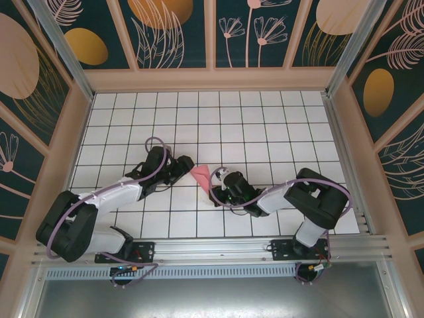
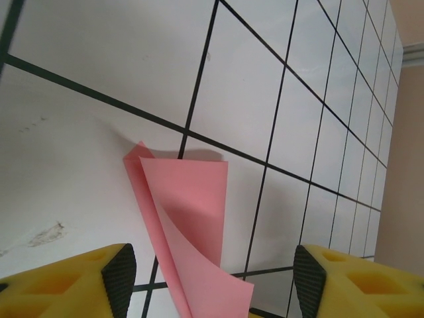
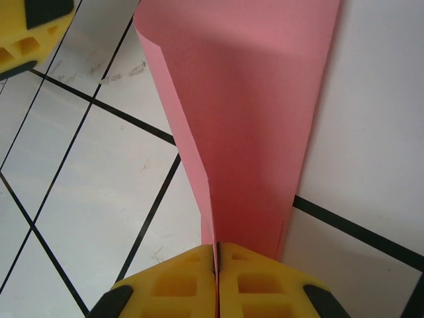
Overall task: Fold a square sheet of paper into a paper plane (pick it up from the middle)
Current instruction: Fold the wing for the fifth time at the center of the table.
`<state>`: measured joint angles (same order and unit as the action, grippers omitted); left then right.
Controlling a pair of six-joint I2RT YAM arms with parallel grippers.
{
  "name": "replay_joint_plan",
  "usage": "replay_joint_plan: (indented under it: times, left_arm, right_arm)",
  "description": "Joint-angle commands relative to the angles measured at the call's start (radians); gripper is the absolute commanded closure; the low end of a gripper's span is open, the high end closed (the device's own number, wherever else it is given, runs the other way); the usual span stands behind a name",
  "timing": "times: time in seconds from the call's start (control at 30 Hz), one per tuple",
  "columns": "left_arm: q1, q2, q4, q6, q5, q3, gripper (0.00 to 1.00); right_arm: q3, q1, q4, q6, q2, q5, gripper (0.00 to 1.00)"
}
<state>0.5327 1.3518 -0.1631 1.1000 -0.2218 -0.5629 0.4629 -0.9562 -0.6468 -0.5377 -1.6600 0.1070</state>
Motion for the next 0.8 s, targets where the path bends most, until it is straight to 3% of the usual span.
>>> replay_joint_plan:
  times: [0.0,0.13,0.4,0.6,0.77]
  left_arm:
    - [-0.005,0.049,-0.039,-0.018,-0.075,-0.023,0.32]
    - [-0.005,0.114,-0.013,-0.006,-0.103,-0.073,0.32]
    - [-0.006,0.228,0.039,0.013,-0.117,-0.126,0.32]
    - [-0.005,0.255,0.073,-0.010,-0.123,-0.133,0.38]
    - [-0.005,0.277,0.087,-0.030,-0.137,-0.149,0.50]
  right_arm:
    - [0.022,0.005,0.012,0.007,-0.015,0.000,0.92]
    - [0.025,-0.008,0.015,0.062,-0.007,-0.030,0.93]
    - [0.032,-0.086,0.020,0.219,0.007,-0.205,0.94]
    - [0.036,-0.116,0.028,0.277,0.003,-0.289,0.94]
    - [0.034,-0.140,0.014,0.315,0.000,-0.324,0.94]
